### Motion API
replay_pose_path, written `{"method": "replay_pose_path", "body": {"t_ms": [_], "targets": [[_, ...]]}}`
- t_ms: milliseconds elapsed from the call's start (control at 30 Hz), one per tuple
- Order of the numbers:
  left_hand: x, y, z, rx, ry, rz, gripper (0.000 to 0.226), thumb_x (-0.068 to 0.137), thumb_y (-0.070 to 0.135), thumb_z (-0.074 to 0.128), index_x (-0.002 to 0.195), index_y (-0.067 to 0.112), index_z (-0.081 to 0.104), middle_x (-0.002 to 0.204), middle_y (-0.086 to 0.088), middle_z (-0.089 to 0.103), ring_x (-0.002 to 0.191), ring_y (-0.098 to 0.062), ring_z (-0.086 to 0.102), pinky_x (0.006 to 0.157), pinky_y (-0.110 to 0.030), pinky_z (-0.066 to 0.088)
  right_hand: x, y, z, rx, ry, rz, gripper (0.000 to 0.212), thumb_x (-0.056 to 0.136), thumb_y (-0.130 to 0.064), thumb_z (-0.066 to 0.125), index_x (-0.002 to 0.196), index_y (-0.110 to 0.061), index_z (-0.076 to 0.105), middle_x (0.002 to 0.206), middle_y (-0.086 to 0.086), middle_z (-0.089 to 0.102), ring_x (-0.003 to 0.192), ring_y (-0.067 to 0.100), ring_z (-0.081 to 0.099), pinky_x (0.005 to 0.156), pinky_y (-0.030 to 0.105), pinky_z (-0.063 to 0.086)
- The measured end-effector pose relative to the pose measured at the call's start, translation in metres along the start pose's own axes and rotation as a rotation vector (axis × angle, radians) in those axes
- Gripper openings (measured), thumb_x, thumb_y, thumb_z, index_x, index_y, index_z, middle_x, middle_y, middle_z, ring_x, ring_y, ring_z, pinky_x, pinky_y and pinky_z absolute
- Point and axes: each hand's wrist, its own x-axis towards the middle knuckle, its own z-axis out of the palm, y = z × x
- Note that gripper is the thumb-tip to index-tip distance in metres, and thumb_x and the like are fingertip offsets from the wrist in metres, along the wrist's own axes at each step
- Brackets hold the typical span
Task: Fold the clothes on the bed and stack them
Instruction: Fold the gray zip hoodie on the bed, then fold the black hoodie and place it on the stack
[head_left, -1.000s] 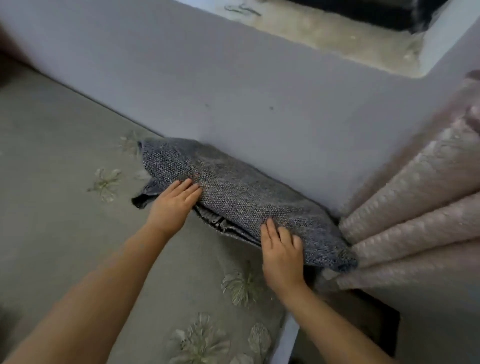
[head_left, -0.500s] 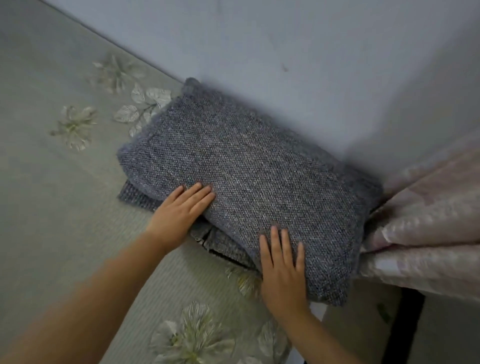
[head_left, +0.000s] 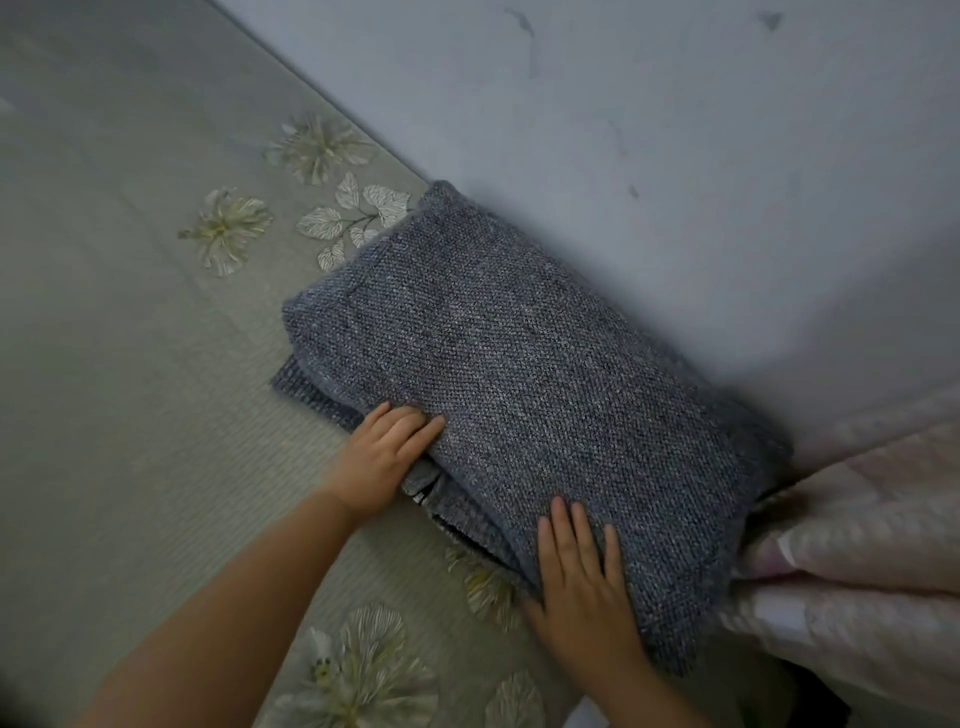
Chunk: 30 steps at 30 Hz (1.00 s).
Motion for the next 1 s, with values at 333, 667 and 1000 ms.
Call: {"method": "replay_pose_path", "body": {"t_ms": [333, 667, 1000], "targets": [[-0.079, 0.043, -0.072, -0.002, -0.296, -0.409, 0.058, 0.094, 0.006, 0.035, 0.145, 0.029, 0.018, 0.155, 0.004, 0.011, 0.143, -0.020, 0.002, 0.114, -0.036, 0.004, -0.001, -0.023, -0.074, -0.018, -0.226, -0.149, 0.068, 0.086, -0.041, 0.056, 0.140, -0.007, 0.034, 0.148, 0.019, 0.027, 0.138, 0.037, 0.020, 0.109, 0.053, 0.020], [-0.314, 0.117, -0.151, -0.134, 0.105, -1.243, 0.036, 0.081, 0.007, 0.064, 0.117, 0.006, 0.061, 0.125, -0.014, 0.058, 0.123, -0.031, 0.048, 0.102, -0.040, 0.038, -0.039, -0.196, -0.139, 0.118, 0.076, -0.761, 0.036, 0.060, -0.020, 0.068, 0.092, -0.004, 0.073, 0.102, 0.015, 0.070, 0.096, 0.036, 0.065, 0.073, 0.053, 0.051], [-0.571, 0.127, -0.164, 0.021, 0.158, -1.644, 0.038, 0.067, 0.005, 0.079, 0.102, -0.005, 0.067, 0.110, -0.027, 0.063, 0.107, -0.046, 0.056, 0.084, -0.054, 0.047, -0.101, -0.403, -0.136, 0.117, -0.016, -1.069, 0.047, 0.080, -0.022, 0.069, 0.121, -0.003, 0.058, 0.131, 0.017, 0.053, 0.127, 0.036, 0.042, 0.103, 0.050, 0.035]]}}
